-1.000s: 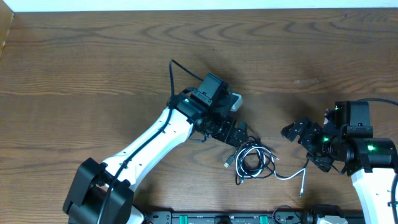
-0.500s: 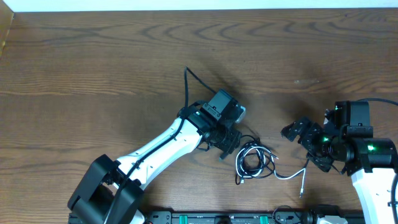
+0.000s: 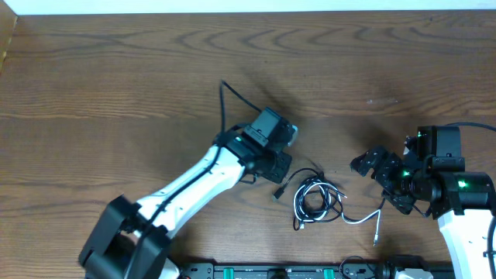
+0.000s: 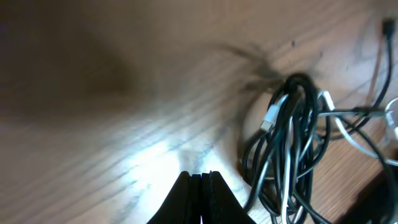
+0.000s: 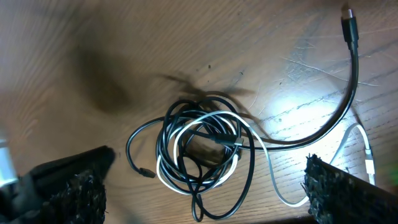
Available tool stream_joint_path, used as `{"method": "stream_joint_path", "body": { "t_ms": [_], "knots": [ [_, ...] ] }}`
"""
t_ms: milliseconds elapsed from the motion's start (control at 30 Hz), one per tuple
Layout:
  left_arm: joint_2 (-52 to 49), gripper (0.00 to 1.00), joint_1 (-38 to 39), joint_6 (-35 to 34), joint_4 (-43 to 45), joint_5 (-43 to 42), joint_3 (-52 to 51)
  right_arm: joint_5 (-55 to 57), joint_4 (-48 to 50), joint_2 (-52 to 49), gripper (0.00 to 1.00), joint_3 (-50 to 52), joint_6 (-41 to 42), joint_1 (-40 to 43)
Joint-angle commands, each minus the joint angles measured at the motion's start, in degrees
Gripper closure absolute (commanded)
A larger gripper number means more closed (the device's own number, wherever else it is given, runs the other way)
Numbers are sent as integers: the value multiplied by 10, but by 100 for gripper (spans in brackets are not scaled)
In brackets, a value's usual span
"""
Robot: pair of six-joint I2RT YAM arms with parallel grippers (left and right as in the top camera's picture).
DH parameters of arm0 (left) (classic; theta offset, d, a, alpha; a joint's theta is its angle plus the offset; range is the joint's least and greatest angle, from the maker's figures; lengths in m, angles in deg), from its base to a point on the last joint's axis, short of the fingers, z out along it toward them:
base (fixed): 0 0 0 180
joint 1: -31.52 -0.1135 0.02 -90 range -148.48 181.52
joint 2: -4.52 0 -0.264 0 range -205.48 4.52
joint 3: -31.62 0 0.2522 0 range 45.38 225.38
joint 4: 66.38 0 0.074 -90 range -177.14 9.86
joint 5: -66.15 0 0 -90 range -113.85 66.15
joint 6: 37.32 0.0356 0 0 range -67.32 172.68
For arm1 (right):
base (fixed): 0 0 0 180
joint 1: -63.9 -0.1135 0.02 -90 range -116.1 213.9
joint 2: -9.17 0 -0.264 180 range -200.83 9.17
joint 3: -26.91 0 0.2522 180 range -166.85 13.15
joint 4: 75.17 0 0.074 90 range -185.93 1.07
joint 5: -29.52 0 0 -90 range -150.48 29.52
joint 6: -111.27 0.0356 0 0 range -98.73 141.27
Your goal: Untangle cables
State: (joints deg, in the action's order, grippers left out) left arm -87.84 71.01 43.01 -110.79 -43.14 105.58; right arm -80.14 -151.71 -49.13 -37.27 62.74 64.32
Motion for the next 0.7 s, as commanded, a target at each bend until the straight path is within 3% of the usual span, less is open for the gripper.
{"method": "stream_joint_path", "body": {
  "t_ms": [0,367,400,467,533,600,667],
  "knots": [
    [58,92,-22,-10,-1,5,2,3,0,5,1,-4,0,2],
    [137,92,-51,-46,-2,0,1,2,9,5,1,-4,1,2],
    [136,86,-51,-46,-4,-12,1,3,12,5,1,-4,0,2],
    [132,61,-50,-45,-9,-39,1,2,12,5,1,-4,1,2],
    [126,44,-48,-31,-14,-52,0,1,12,5,1,-4,1,2],
    [118,35,-41,-8,-19,-51,0,1,14,5,1,-4,0,2],
    [109,34,-31,-2,-18,-51,0,2,21,5,1,-4,0,2]
  ]
}}
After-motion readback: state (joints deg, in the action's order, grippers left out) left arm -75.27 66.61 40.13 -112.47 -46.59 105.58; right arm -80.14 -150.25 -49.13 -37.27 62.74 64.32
